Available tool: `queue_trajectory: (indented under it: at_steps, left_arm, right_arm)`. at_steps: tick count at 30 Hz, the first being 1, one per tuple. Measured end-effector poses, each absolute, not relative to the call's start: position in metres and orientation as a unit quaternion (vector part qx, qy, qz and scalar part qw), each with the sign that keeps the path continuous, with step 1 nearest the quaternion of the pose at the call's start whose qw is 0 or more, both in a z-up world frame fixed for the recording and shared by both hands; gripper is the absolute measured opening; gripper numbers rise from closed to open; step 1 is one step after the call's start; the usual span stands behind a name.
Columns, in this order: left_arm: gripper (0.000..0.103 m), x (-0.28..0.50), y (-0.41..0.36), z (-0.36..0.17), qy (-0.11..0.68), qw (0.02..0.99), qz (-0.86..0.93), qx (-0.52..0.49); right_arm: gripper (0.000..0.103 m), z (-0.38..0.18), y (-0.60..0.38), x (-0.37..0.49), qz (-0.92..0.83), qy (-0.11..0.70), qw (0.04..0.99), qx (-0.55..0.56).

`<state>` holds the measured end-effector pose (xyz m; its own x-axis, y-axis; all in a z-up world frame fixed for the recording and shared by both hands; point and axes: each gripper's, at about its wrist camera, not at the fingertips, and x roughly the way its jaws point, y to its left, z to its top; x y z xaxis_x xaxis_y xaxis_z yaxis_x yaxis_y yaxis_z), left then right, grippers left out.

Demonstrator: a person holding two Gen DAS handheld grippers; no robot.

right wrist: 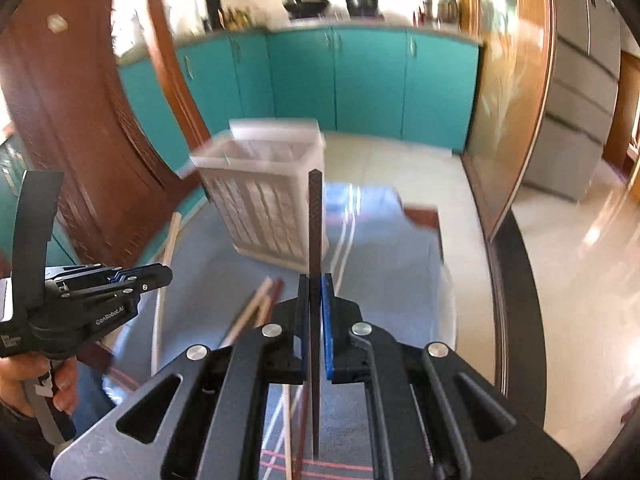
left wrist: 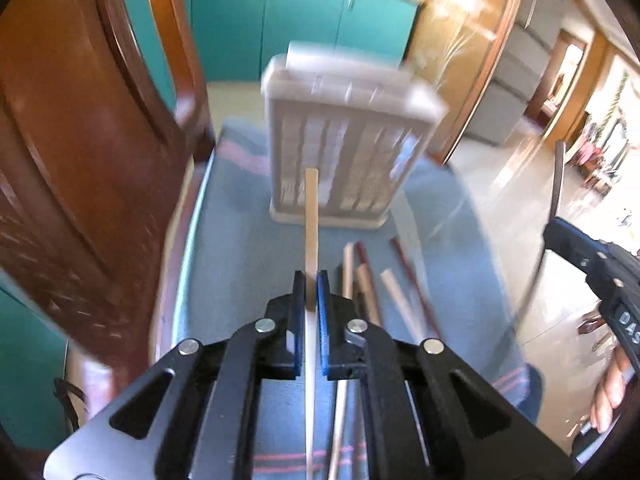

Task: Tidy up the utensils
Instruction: 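Lift both held chopsticks and lower them into the white utensil holder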

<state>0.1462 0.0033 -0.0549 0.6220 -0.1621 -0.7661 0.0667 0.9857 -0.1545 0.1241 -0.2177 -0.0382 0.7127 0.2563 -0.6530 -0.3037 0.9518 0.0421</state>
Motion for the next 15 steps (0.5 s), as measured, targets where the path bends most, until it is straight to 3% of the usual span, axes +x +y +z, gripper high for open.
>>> queue_trajectory:
  at_steps: [11,15]
  left_arm:
    - [0.007,0.143,0.019,0.100,0.264,0.956,-0.088,-0.093]
    - [0.007,0.155,0.022,0.129,0.189,0.974,-0.048,-0.113]
  right_arm:
    - [0.006,0.086,-0.225,0.123,0.207,0.216,0.953,0.040]
    - [0.006,0.111,-0.219,0.144,0.177,0.163,0.969,0.059]
